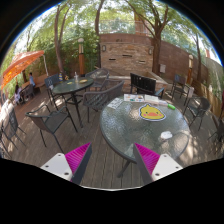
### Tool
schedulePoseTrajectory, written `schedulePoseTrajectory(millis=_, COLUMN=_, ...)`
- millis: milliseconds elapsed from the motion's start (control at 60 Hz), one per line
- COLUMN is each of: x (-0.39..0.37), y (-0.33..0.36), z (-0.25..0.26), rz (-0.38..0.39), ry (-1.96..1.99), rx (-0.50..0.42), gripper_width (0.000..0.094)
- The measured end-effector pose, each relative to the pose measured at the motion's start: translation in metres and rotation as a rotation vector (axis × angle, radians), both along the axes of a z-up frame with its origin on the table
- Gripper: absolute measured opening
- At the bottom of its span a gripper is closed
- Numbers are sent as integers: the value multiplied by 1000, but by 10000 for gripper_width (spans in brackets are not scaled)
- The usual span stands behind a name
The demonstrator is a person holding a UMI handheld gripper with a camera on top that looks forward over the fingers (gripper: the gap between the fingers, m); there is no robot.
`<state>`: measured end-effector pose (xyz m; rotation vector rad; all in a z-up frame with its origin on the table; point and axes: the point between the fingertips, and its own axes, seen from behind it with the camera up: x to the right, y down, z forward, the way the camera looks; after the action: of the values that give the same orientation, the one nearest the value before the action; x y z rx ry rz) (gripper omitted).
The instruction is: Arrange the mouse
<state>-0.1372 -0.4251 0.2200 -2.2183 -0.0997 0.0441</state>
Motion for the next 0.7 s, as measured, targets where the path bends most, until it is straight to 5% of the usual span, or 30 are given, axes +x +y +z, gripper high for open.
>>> schedulePoseTrajectory(millis=383, x=162, y=-14, z=-115, rz=-189, ry=-45, rx=-126, gripper_width=872)
schedulePoseTrajectory(millis=700, x=294, y=113, z=-185, rz=-265, ry=-52, rx=-43, gripper_width=862)
